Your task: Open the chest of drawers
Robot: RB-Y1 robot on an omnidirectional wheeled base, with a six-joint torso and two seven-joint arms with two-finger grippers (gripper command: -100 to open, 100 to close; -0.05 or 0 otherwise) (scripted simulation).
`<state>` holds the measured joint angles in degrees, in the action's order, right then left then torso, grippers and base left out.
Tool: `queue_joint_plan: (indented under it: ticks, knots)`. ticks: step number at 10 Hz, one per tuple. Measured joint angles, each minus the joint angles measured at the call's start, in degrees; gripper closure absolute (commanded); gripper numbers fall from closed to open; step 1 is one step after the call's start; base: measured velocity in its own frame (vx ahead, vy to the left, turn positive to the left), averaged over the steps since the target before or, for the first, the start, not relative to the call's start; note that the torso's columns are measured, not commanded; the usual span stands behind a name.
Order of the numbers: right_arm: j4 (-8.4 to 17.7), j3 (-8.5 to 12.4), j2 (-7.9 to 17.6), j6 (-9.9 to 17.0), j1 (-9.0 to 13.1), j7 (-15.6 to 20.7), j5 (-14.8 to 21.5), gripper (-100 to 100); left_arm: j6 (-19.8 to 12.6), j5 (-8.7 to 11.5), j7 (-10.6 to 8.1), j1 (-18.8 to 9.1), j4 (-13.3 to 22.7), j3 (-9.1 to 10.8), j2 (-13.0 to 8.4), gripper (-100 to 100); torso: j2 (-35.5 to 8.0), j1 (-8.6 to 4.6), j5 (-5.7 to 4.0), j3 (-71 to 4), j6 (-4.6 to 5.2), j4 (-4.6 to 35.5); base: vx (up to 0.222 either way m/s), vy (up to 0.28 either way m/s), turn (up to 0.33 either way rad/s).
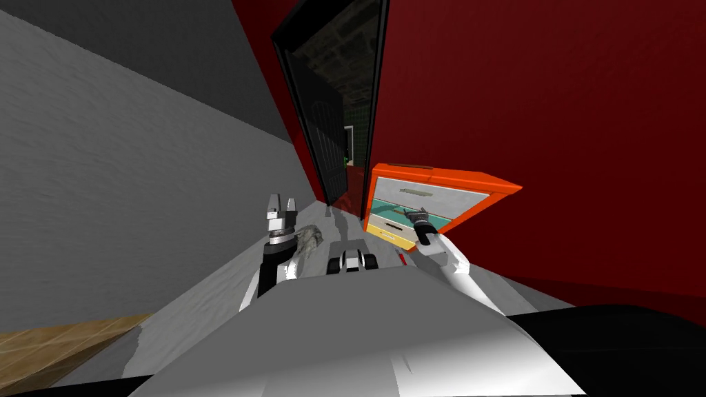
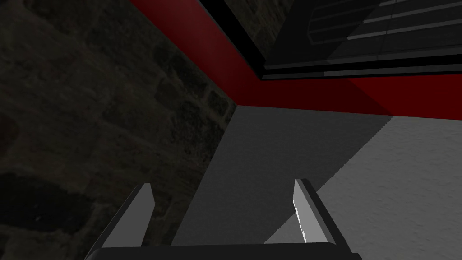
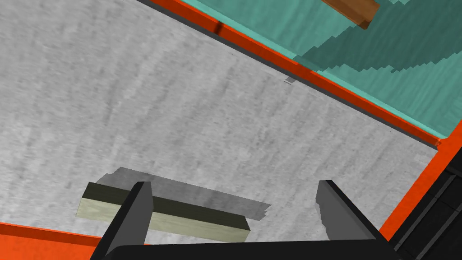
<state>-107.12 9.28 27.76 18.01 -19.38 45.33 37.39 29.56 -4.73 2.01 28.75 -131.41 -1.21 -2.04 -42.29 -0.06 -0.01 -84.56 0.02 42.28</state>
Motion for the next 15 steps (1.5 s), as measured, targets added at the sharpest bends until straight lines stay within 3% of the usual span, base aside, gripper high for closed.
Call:
queue_joint_plan:
  ticks: [2, 6, 7, 10, 12, 15]
  knots:
    - [2.8, 0.6, 1.1, 2.4, 1.5, 3.2, 3.3, -100, 0.0, 0.0, 0.00, 0.0, 0.0, -0.01, 0.0, 0, 0.0, 0.17, 0.04, 0.0, -0.05, 0.0, 0.006, 0.078, 0.159]
    - [4.4, 1.2, 4.2, 6.5, 1.8, 8.5, 6.1, -100, 0.0, 0.0, 0.00, 0.0, 0.0, 0.00, 0.0, 0, 0.0, 0.04, 0.01, 0.0, -0.04, 0.0, 0.013, 0.059, 0.128]
    - [6.2, 1.7, 5.1, 7.4, 2.6, 10.0, 7.8, -100, 0.0, 0.0, 0.00, 0.0, 0.0, 0.00, 0.0, 0, 0.0, 0.13, 0.03, 0.0, -0.04, 0.0, 0.015, 0.056, 0.066]
    - [7.6, 2.0, 7.6, 11.0, 3.5, 14.5, 10.1, -100, 0.0, 0.0, 0.00, 0.0, 0.0, 0.00, 0.0, 0, 0.0, 0.07, 0.02, 0.0, -0.04, 0.0, 0.015, 0.063, 0.143]
    - [10.5, 2.9, 9.4, 12.5, 4.4, 17.0, 13.5, -100, 0.0, 0.0, 0.00, 0.0, 0.0, 0.00, 0.0, 0, 0.0, 0.09, 0.03, 0.0, -0.02, 0.0, 0.012, 0.061, 0.089]
    - [10.5, 3.1, 11.5, 15.4, 4.5, 20.6, 14.8, -100, 0.0, 0.0, 0.00, 0.0, 0.0, 0.00, 0.0, 0, 0.0, 0.02, 0.01, 0.0, -0.02, 0.0, 0.015, 0.040, 0.098]
